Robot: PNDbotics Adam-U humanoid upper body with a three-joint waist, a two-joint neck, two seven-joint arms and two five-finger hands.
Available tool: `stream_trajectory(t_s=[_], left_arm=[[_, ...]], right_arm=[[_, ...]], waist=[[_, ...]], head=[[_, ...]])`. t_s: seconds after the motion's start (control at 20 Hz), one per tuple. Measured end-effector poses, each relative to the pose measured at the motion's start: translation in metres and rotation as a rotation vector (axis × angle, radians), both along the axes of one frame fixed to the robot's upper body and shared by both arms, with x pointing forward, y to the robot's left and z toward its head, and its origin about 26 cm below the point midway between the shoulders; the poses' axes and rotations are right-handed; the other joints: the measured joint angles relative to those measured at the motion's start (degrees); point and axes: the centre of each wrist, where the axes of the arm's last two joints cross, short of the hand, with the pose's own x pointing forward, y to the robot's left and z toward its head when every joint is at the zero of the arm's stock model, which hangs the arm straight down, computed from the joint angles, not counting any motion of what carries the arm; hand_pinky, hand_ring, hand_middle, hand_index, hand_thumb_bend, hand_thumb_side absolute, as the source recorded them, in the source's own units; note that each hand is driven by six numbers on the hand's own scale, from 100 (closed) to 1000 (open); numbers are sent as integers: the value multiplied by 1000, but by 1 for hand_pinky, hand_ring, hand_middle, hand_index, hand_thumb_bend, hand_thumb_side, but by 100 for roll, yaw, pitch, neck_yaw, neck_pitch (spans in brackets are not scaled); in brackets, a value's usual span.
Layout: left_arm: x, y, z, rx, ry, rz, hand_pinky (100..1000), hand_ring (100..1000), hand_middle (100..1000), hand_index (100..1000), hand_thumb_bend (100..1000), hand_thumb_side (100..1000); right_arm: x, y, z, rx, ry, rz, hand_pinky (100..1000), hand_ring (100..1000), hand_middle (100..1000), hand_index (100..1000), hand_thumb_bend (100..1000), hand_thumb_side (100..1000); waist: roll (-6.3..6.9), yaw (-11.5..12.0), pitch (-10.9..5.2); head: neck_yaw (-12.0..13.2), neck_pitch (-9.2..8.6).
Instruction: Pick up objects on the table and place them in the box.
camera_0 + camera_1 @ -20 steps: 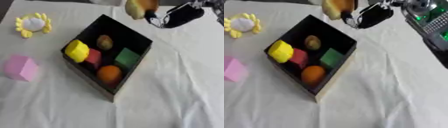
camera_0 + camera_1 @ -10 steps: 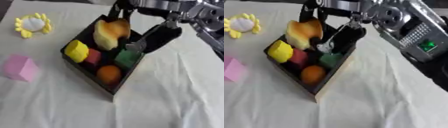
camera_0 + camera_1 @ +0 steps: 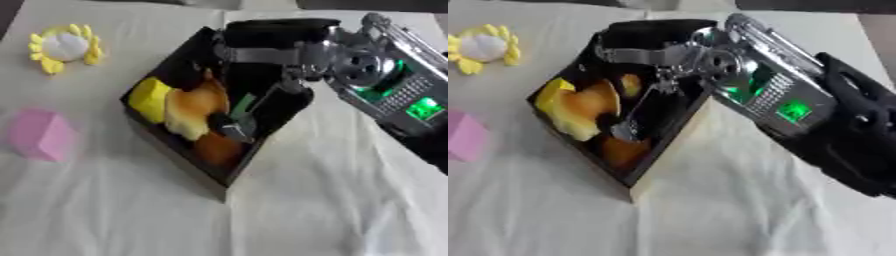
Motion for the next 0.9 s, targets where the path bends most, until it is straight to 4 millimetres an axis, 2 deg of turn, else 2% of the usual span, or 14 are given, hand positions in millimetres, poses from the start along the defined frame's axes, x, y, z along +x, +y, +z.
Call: stream_trajectory(t_s=[0.05, 0.1, 0.2, 0.35, 0.5, 0.55, 0.6, 0.65, 0.8, 0.85, 0.9], left_arm=[[0, 0, 0, 0, 0, 0, 823, 715, 717, 877, 100, 590], [0, 0, 0, 0, 0, 0, 823, 715, 717, 877, 100, 591], [0, 0, 0, 0, 0, 0, 823, 714, 717, 877, 100, 592], [0, 0, 0, 0, 1, 1, 822, 714, 717, 877, 100, 591], [0, 0, 0, 0, 1, 1, 822, 714, 717, 877, 100, 591], [0, 0, 0, 0, 1, 1, 822, 715, 717, 877, 100, 594], [0, 0, 0, 0, 1, 1, 823, 715, 718, 877, 100, 589], [0, 0, 0, 0, 1, 1, 822, 715, 718, 877, 100, 588], [0, 0, 0, -1, 1, 1, 822, 715, 718, 877, 100, 582], [0, 0, 0, 0, 1, 1, 822, 715, 718, 877, 100, 581], [0, 0, 0, 0, 1, 1, 822, 716, 718, 877, 100, 580]], right_arm=[[2, 1, -2, -15, 1, 0, 845, 836, 744, 811, 258, 161], [4, 2, -5, -35, 3, 1, 888, 906, 803, 858, 309, 257], [7, 3, -8, -82, 4, 11, 935, 969, 847, 898, 396, 339], [8, 1, -8, -129, -13, 26, 943, 979, 867, 910, 450, 341], [7, -2, -2, -123, -49, 32, 933, 962, 855, 898, 418, 307], [6, -3, 0, -109, -61, 32, 924, 952, 852, 893, 348, 316], [5, -5, 2, -92, -71, 31, 917, 943, 848, 890, 369, 261], [4, -7, 5, -70, -83, 27, 912, 936, 846, 888, 347, 233], [-1, -18, 16, 24, -130, 0, 881, 892, 828, 867, 201, 152], [-2, -23, 20, 71, -148, -13, 879, 888, 825, 862, 180, 144], [-4, -29, 25, 121, -163, -28, 865, 868, 811, 845, 100, 135]], waist=[[0, 1, 0], [0, 2, 0], [0, 2, 0], [0, -6, 0], [0, -32, 0], [0, -37, 0], [0, -37, -3], [0, -40, -14], [0, -60, -82], [0, -74, -92], [0, -80, -100]], head=[[-1, 0], [-2, 0], [-2, 0], [-1, 0], [2, 0], [4, 0], [9, 0], [18, 0], [84, 5], [110, 6], [128, 7]])
